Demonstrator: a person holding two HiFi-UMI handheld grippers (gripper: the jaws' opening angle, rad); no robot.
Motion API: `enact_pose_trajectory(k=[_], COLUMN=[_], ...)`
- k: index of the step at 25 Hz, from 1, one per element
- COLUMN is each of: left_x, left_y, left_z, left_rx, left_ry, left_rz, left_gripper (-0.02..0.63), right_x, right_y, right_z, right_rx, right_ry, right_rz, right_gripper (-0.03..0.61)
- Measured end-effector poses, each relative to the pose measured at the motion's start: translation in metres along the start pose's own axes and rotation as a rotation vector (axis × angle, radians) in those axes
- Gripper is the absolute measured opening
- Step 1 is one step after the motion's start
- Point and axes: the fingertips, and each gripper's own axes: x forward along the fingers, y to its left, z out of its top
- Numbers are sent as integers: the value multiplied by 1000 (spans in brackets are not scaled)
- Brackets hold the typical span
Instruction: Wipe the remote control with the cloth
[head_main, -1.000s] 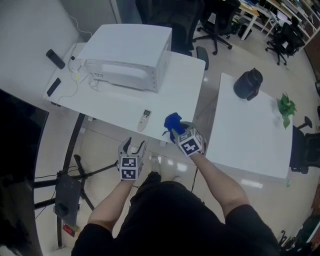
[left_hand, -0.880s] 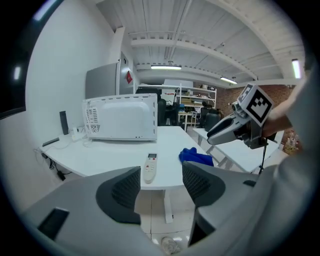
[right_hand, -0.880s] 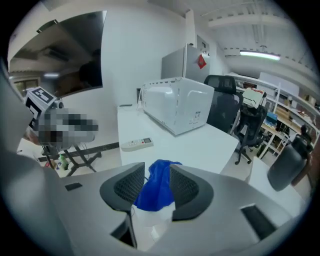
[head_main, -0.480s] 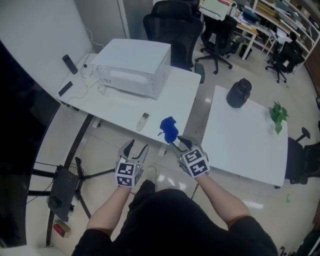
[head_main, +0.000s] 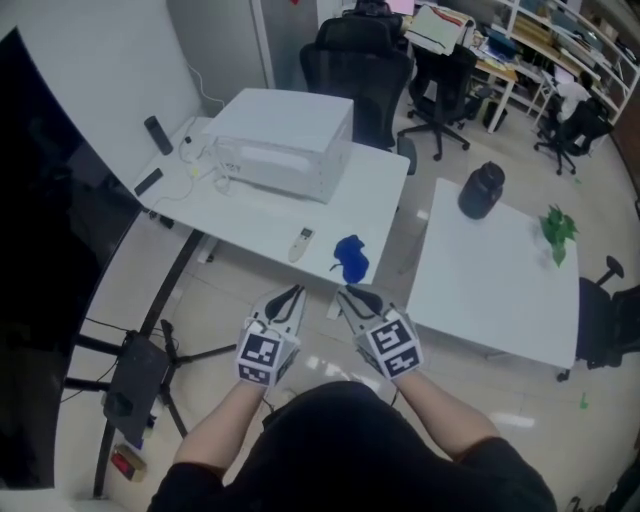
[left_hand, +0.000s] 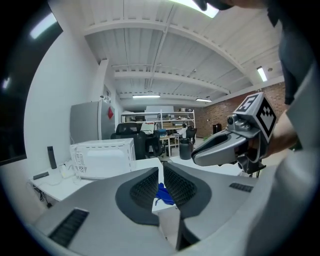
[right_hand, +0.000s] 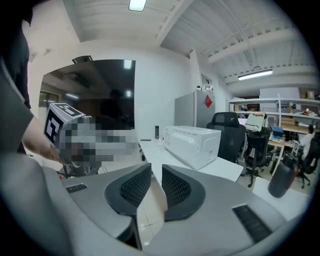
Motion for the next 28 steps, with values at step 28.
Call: enact_pose_trajectory(k=[28], left_x=[-52], left_y=[9], left_z=[5], left_rx=[71], left_ry=[-38], left_rz=[-120], left_gripper=[0], right_x=[7], right_y=[83], right_z=[31], right_rx=[-52], right_ry=[-23], right_rz=[-107], right_gripper=[9])
